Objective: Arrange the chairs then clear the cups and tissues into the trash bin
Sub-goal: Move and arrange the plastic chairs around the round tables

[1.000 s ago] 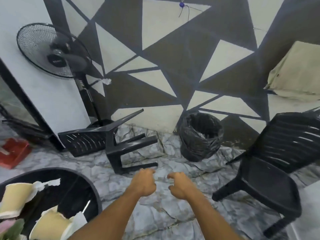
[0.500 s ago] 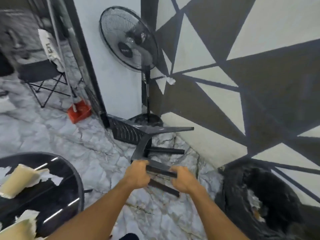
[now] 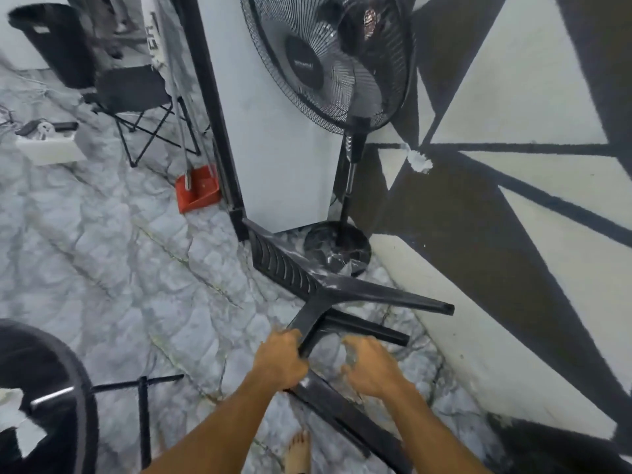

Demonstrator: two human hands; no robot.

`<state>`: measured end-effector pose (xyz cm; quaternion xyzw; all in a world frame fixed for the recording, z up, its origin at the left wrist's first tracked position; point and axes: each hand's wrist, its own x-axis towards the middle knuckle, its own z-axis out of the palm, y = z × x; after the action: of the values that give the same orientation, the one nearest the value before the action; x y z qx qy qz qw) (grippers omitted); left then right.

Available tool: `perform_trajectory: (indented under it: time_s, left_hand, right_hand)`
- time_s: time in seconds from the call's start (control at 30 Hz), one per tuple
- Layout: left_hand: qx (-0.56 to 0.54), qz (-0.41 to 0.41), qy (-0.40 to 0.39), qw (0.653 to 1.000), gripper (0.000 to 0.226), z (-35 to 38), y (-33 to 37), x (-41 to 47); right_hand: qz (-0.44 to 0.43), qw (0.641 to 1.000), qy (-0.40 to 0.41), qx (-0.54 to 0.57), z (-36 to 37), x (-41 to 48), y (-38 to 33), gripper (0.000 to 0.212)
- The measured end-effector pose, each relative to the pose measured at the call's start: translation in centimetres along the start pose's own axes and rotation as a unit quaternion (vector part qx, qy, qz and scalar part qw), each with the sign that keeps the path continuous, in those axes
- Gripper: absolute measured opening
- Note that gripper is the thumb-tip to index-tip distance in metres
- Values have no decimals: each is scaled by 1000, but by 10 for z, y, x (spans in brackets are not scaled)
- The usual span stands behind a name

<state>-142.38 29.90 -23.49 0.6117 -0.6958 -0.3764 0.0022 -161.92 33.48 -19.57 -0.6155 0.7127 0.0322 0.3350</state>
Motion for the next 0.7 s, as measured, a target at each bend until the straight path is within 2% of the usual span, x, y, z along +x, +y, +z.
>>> perform_trajectory:
  time_s: [0.07,0.2,0.23,0.33,0.5,0.7]
  left_hand:
    - [-8,-24,-10,1000,36,9,-8,35]
    - [8,-69,-14,997,61,39,-31,106]
    - [13,-78,-17,997,65,50,-38,124]
    - [16,-102,-19,994,78,86,-53,178]
    - [32,-86,11,996,87,137,-53,256]
    - [16,-75,21,997,90,160,-49,308]
  right_hand:
    - [-1,1000,-13,-10,5,40,12,41]
    - [-35,997,-46,-47,21,131,37,16]
    - [-40,997,-47,-51,27,155,47,21]
    - [-55,995,-30,-82,46,225,77,68]
    - [-93,979,-22,-183,71,311,113,88]
    - [-76,975,12,-209,81,368,153,115]
